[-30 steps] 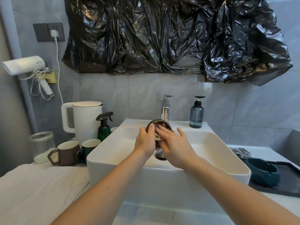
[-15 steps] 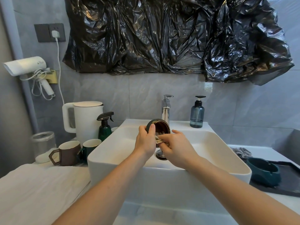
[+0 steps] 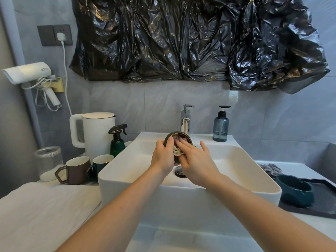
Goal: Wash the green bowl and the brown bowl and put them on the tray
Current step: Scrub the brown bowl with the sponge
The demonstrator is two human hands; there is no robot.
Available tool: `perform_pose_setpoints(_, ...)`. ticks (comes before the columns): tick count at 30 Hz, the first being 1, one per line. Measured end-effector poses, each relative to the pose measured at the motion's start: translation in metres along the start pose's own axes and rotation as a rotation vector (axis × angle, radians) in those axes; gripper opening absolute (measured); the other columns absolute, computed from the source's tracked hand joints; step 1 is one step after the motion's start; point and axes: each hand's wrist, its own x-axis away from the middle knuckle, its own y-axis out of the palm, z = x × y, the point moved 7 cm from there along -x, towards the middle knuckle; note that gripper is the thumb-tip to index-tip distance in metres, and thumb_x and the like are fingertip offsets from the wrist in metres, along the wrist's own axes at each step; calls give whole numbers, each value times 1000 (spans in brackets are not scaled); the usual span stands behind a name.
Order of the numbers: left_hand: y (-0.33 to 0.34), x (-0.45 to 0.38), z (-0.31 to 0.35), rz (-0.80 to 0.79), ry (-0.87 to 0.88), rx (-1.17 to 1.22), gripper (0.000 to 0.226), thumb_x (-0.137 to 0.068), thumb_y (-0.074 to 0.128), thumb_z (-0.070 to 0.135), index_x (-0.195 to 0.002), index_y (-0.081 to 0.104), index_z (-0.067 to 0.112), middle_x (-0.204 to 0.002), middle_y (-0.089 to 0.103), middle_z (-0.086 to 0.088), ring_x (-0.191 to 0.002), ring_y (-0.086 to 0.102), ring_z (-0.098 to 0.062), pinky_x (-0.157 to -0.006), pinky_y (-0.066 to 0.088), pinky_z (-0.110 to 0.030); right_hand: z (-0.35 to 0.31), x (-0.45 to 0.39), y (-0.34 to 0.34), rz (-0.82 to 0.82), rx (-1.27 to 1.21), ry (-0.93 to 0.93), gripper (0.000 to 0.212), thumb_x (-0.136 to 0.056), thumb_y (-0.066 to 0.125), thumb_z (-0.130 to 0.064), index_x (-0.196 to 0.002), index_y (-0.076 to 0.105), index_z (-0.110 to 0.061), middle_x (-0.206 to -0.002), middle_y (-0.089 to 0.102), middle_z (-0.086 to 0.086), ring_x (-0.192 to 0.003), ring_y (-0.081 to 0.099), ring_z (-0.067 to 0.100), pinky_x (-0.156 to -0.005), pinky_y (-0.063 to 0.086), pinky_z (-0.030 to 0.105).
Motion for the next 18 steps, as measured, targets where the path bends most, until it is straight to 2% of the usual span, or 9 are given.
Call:
perform_pose_setpoints(1, 0, 0, -1, 3, -3, -11, 56, -86, 51, 64, -114, 53, 16, -120, 67, -13, -110, 71, -31, -87, 64, -58, 1, 0, 0, 4, -20, 5, 58, -104, 37, -22, -160, 30, -35, -165, 31, -15, -152, 25, 2, -128, 1, 46)
perform_pose_setpoints(4, -3, -1, -2, 20, -10, -20, 37, -105, 49, 53, -111, 52, 17, -121, 67, -14, -110, 70, -33, -86, 65, -57, 1, 2, -2, -20, -107, -37, 52, -100, 45, -17, -148, 51, -37, -153, 52, -14, -141, 42, 5, -127, 11, 41)
perform_pose_setpoints(6, -6, -1, -3, 38, -30, -15, 32, -109, 45, 49, -108, 52, 18, -121, 66, -13, -110, 70, -33, -85, 65, -56, 0, 3, -1, -45, -161, -56, 47, -97, 48, -15, -137, 62, -37, -133, 67, -15, -127, 54, 7, -126, 13, 36)
perform_pose_setpoints(8, -6, -1, -3, 38, -52, 2, 32, -110, 43, 47, -112, 52, 16, -123, 66, -12, -110, 70, -33, -85, 65, -56, 1, 2, -1, -22, -182, -44, 41, -96, 50, -17, -126, 70, -36, -114, 75, -12, -112, 60, 12, -121, 18, 31)
perform_pose_setpoints(10, -6, 0, -3, 37, -69, 3, 35, -111, 42, 48, -117, 52, 15, -124, 65, -12, -111, 69, -34, -85, 65, -57, 0, 2, -4, 20, -178, -32, 34, -94, 50, -20, -111, 74, -37, -92, 76, -12, -93, 60, 16, -108, 33, 30)
perform_pose_setpoints(12, -7, 0, -4, 46, -69, -37, 38, -110, 41, 49, -120, 52, 15, -123, 65, -13, -111, 69, -33, -85, 65, -56, -1, 3, -7, 38, -167, -10, 29, -94, 51, -21, -100, 76, -34, -80, 73, -12, -81, 54, 16, -85, 37, 30)
perform_pose_setpoints(14, -8, 1, -3, 62, -59, -86, 41, -109, 40, 51, -121, 53, 15, -121, 65, -12, -110, 68, -32, -87, 65, -55, -1, 5, -9, 44, -157, 10, 26, -94, 52, -22, -96, 76, -31, -77, 74, -10, -80, 57, 16, -75, 35, 29)
perform_pose_setpoints(16, -8, 1, -2, 76, -46, -113, 41, -109, 39, 53, -120, 53, 16, -120, 65, -10, -110, 67, -31, -89, 64, -54, -1, 6, -9, 43, -140, 27, 25, -93, 50, -24, -95, 75, -30, -78, 74, -9, -80, 61, 17, -74, 40, 30)
perform_pose_setpoints(18, -7, 1, -1, 69, -44, -127, 40, -109, 39, 54, -120, 52, 17, -121, 65, -9, -111, 66, -31, -90, 64, -54, 0, 6, -9, 41, -118, 43, 27, -93, 50, -25, -103, 74, -33, -92, 76, -9, -88, 64, 19, -77, 48, 33)
